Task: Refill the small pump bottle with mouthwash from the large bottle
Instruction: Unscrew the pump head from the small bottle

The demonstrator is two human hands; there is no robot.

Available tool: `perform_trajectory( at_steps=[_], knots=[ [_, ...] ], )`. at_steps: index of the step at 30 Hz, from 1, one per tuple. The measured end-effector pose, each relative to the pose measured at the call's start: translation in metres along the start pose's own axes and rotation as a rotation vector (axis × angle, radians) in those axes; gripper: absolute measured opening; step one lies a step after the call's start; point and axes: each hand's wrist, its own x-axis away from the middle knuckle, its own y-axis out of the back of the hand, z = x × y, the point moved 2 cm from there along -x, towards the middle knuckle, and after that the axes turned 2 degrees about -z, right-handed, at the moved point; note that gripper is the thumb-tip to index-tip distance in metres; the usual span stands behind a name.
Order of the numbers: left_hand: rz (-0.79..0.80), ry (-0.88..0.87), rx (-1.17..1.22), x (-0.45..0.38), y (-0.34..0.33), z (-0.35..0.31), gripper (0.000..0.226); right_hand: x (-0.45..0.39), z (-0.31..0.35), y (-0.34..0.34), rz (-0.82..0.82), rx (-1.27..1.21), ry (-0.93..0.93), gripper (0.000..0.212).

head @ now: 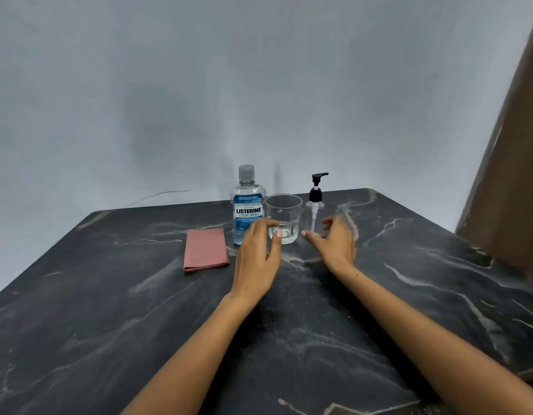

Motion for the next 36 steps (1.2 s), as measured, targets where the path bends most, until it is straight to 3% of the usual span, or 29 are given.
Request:
perform_trajectory(
  at_steps=[6, 15, 19, 21, 24, 30, 32, 36],
  knots=[
    [0.000, -0.010, 0.002, -0.003, 0.000, 0.002, 0.019, -0.013, 0.000, -0.005, -0.025, 0.018, -0.026, 0.072],
    [0.021, -0.032, -0.011, -0.002, 0.000, 0.004, 0.018, -0.010, 0.001, 0.008, 0.053, -0.097, -0.033, 0.052],
    [-0.004, -0.035, -0.014, -0.006, 0.006, 0.004, 0.016, 0.000, 0.008, 0.026, 0.073, -0.331, -0.087, 0.049],
    [-0.021, -0.028, 0.011, -0.007, 0.008, 0.004, 0.016, 0.004, 0.019, 0.038, 0.169, -0.518, -0.085, 0.048],
    [-0.034, -0.005, 0.062, -0.009, 0.015, 0.003, 0.026, 0.011, 0.036, 0.049, 0.458, -0.671, -0.069, 0.040],
    [0.061, 0.152, 0.297, -0.015, 0.028, -0.001, 0.057, 0.025, 0.044, 0.046, 0.923, -0.573, 0.039, 0.037],
    [0.085, 0.188, 0.360, -0.018, 0.029, -0.004, 0.056, 0.028, 0.045, 0.047, 0.999, -0.546, 0.076, 0.039],
    [0.121, 0.238, 0.502, -0.021, 0.032, -0.007, 0.034, 0.032, 0.045, 0.048, 1.147, -0.511, 0.096, 0.047]
  ],
)
